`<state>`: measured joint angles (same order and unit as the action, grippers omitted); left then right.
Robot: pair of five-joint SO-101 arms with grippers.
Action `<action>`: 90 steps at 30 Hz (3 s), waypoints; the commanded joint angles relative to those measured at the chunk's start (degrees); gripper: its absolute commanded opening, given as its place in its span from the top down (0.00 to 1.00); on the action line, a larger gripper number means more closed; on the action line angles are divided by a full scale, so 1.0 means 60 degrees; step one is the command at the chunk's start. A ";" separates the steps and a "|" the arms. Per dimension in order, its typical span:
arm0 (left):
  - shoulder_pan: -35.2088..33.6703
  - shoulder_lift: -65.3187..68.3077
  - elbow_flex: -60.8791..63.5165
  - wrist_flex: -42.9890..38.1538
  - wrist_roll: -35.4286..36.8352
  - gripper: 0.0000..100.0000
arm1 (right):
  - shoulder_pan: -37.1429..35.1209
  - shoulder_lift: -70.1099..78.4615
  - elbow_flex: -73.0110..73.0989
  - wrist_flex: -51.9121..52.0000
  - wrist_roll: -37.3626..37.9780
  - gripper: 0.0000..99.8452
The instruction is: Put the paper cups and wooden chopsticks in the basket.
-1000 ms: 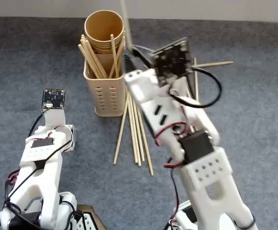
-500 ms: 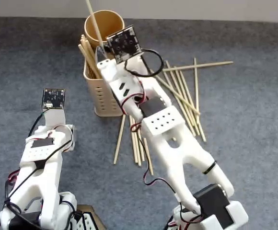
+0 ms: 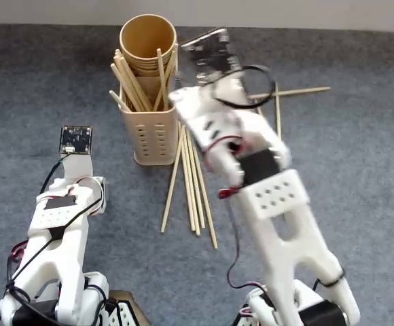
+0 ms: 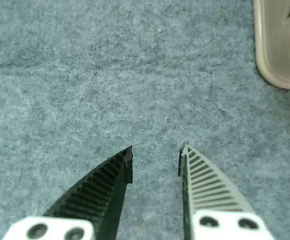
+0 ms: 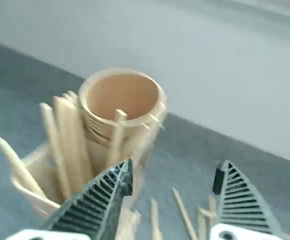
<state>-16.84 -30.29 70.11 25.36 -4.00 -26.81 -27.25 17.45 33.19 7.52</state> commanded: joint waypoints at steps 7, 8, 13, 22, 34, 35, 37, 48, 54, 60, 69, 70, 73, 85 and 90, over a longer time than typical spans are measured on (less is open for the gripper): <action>0.0168 -0.0139 -0.0037 -0.0103 -0.0073 0.82 | 0.2117 0.1458 0.0505 0.5311 0.3985 0.74; 0.0168 -0.0139 -0.0037 -0.0103 -0.0073 0.82 | 0.2234 0.2000 0.0608 0.5311 0.4000 0.74; 0.0168 -0.0139 -0.0037 -0.0088 -0.0073 0.82 | 0.2396 0.4784 0.0491 0.4564 0.4000 0.74; 0.0168 -0.0139 -0.0037 -0.0088 -0.0073 0.82 | 0.1839 0.6337 0.0256 0.2864 0.3927 0.73; 0.0168 -0.0139 -0.0037 -0.0088 -0.0073 0.82 | 0.1121 0.6440 -0.0344 0.2821 0.3971 0.73; 0.0168 -0.0139 -0.0037 -0.0088 -0.0073 0.82 | 0.1106 0.6440 -0.0344 0.2821 0.4000 0.73; 0.0168 -0.0139 -0.0037 -0.0088 -0.0073 0.82 | 0.1077 0.6425 -0.0344 0.2864 0.3971 0.73; 0.0168 -0.0139 -0.0037 -0.0088 -0.0073 0.82 | 0.0652 0.7949 -0.0476 0.3040 0.3927 0.73; 0.0212 -0.0139 -0.0037 -0.0088 -0.0073 0.82 | 0.1341 0.8901 -0.1678 0.3055 0.3458 0.82; 0.0212 -0.0139 -0.0037 -0.0088 -0.0073 0.82 | 0.2220 0.8842 -0.2205 0.3319 0.2564 1.00; 0.0212 -0.0139 -0.0037 -0.0088 -0.0073 0.82 | 0.3553 0.8286 -0.5326 0.6161 0.1495 0.99; 0.0212 -0.0139 -0.0037 -0.0088 -0.0073 0.82 | 0.3641 0.7919 -0.5766 0.6352 0.1304 0.99; 0.0212 -0.0139 -0.0037 -0.0103 -0.0073 0.82 | 0.3495 0.6410 -0.6791 0.6659 0.0630 0.99; 0.0212 -0.0139 -0.0037 -0.0117 -0.0073 0.82 | -0.0960 -0.0139 -0.3407 0.1648 -0.0381 0.99; 0.0227 -0.0139 -0.0022 -0.0117 -0.0073 0.82 | -0.1853 -0.1194 -0.0315 -0.2513 -0.0337 0.99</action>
<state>-16.84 -30.29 70.11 25.36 -4.00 -34.29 -28.92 3.47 37.93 5.67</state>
